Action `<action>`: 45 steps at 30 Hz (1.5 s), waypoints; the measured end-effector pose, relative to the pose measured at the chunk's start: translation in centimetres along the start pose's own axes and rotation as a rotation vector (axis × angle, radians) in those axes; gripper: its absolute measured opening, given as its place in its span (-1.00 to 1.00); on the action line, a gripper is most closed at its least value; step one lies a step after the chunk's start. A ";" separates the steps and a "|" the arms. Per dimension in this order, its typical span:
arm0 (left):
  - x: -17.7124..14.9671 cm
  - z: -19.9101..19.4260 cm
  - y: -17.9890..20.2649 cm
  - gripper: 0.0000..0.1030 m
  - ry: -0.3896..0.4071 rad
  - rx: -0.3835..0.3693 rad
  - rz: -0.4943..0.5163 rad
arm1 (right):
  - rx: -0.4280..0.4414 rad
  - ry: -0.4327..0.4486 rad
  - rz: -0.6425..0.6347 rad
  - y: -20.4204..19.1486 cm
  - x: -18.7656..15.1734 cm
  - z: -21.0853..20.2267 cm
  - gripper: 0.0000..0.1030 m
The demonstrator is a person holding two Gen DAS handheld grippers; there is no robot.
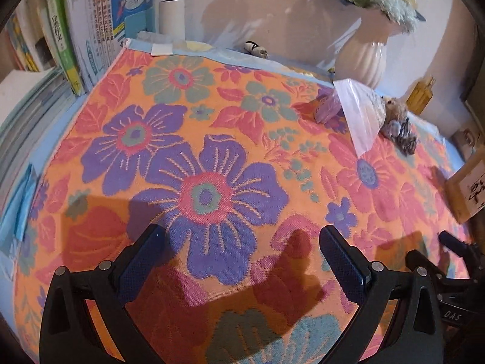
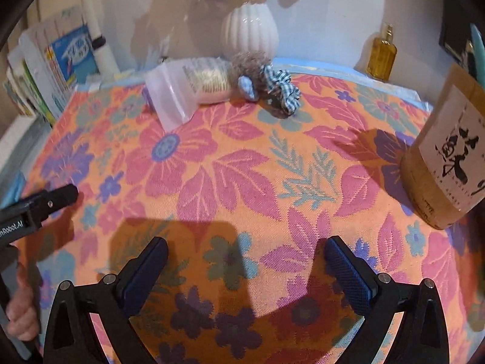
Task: Organize soft objects
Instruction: 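Return both grippers to the bed toward the remaining items, then grasp the gingham scrunchie and brown plush with right gripper while left grasps purple packet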
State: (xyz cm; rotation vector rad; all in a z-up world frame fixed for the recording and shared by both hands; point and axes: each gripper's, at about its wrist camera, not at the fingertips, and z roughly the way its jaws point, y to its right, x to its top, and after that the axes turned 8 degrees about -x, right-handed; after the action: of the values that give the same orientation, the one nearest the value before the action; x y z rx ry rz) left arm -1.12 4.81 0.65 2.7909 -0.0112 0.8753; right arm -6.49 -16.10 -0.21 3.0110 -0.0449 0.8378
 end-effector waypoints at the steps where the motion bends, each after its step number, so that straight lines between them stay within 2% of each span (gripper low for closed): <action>1: 0.0 0.0 0.1 0.98 -0.004 0.008 0.006 | -0.002 0.000 -0.002 0.0 0.1 0.0 1.00; 7: -0.1 0.8 1.3 0.99 -0.030 0.086 0.061 | 0.005 -0.002 0.001 0.2 0.0 0.1 1.00; 13: 0.1 0.9 1.2 1.00 -0.030 0.081 0.062 | -0.001 -0.002 0.000 -0.3 0.0 0.1 1.00; 16: 0.1 0.8 1.3 0.98 -0.043 0.068 0.068 | -0.003 -0.003 -0.007 -0.3 0.1 0.2 1.00; 19: 0.6 0.0 2.1 0.98 -0.052 -0.039 0.135 | 0.013 -0.018 -0.024 -0.1 0.3 0.2 1.00; 23: 2.8 -2.6 4.8 0.98 0.045 -0.018 0.257 | 0.045 -0.070 -0.050 0.4 1.8 0.0 0.99; 26: 5.5 -3.1 7.1 0.98 0.112 -0.010 0.347 | 0.016 0.007 -0.037 1.3 4.8 -1.4 0.99; 29: 8.1 -1.4 8.3 0.98 0.136 -0.014 0.379 | -0.036 0.093 -0.036 1.9 8.1 -1.7 0.95; 31: 9.2 0.3 8.4 0.98 0.132 -0.029 0.385 | -0.024 0.111 -0.039 2.1 9.8 -0.9 0.78; 33: 10.0 2.5 8.6 0.91 0.095 -0.062 0.410 | -0.016 0.100 -0.048 2.4 11.1 0.8 0.56; 34: 10.0 2.9 8.9 0.84 0.088 -0.083 0.419 | -0.021 0.091 -0.055 2.5 11.6 1.8 0.54; 36: 10.3 3.5 9.6 0.84 0.084 -0.141 0.446 | -0.031 0.081 -0.064 2.6 12.4 3.8 0.51; 38: 10.5 3.7 10.4 0.84 0.104 -0.157 0.477 | -0.016 0.073 -0.065 2.7 13.0 5.4 0.46; 40: 10.7 3.6 10.9 0.84 0.126 -0.178 0.498 | 0.027 0.073 -0.043 2.9 13.4 6.6 0.21; 41: 10.7 3.6 11.1 0.84 0.131 -0.190 0.505 | 0.044 0.069 -0.034 3.1 13.3 7.0 -0.12; 43: 10.9 4.0 11.5 0.84 0.128 -0.202 0.513 | 0.044 0.055 -0.020 3.4 13.0 7.4 -0.29; 44: 11.0 4.3 11.7 0.84 0.120 -0.209 0.514 | 0.037 0.063 -0.018 3.5 12.9 7.1 -0.51; 45: 11.0 4.4 11.8 0.84 0.111 -0.231 0.516 | 0.030 0.064 -0.014 3.7 12.6 6.8 -0.64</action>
State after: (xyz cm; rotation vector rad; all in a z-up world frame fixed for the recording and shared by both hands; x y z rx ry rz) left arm 9.57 -7.04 5.72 2.5475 -0.7906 1.0550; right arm 7.69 -20.30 0.55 3.0061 -0.0098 0.9412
